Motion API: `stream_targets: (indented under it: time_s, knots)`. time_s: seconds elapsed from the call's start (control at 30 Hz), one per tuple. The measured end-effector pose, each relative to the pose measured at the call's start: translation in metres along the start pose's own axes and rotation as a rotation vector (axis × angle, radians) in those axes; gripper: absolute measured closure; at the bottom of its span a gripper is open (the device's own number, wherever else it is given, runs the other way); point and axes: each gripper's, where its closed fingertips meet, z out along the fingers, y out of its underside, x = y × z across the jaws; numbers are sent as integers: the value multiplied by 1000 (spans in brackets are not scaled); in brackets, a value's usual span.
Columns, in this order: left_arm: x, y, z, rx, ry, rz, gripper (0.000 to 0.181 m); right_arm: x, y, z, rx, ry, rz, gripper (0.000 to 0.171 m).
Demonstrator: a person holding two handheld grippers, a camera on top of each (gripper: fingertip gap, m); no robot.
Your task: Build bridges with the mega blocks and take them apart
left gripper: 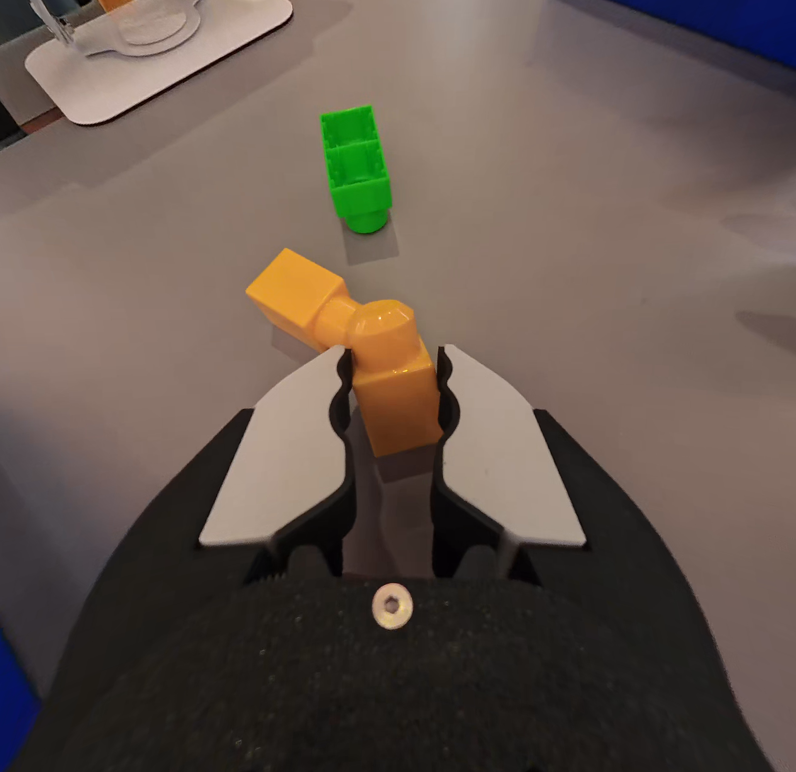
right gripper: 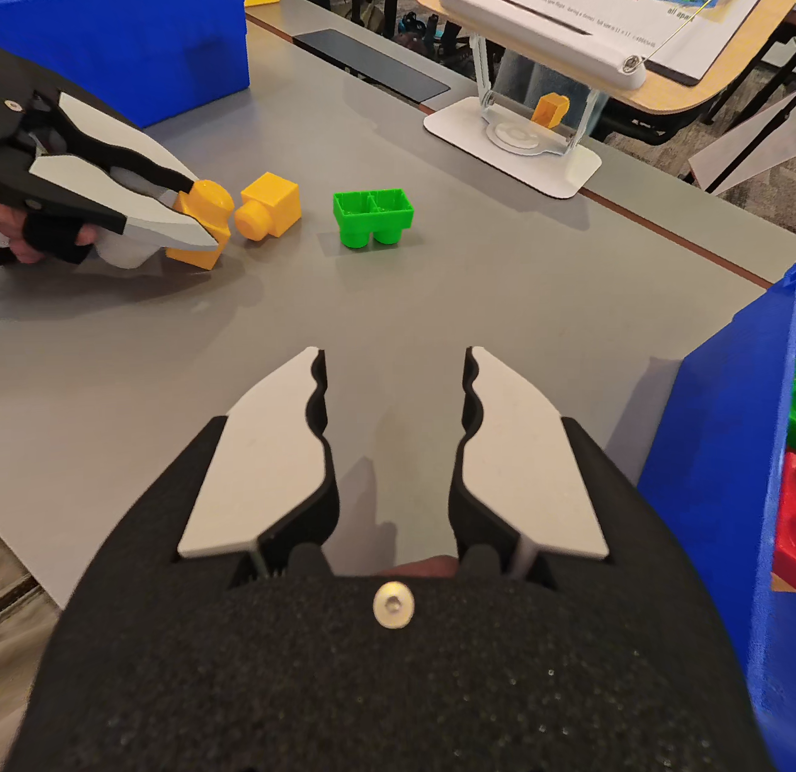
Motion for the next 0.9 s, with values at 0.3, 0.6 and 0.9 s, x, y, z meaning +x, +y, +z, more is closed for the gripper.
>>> stream_targets:
  time_s: [0.3,0.6,0.9]
  knots:
    - [5,17,-1,-93,21,-46,135,1,-1,-1,1,3,-2,110]
    - [6,21,-7,-178,-27,7,135,2,0,-1,-2,7,-6,110]
    - [15,-2,-32,-303,75,-38,133,2,2,0,-8,4,-4,111]
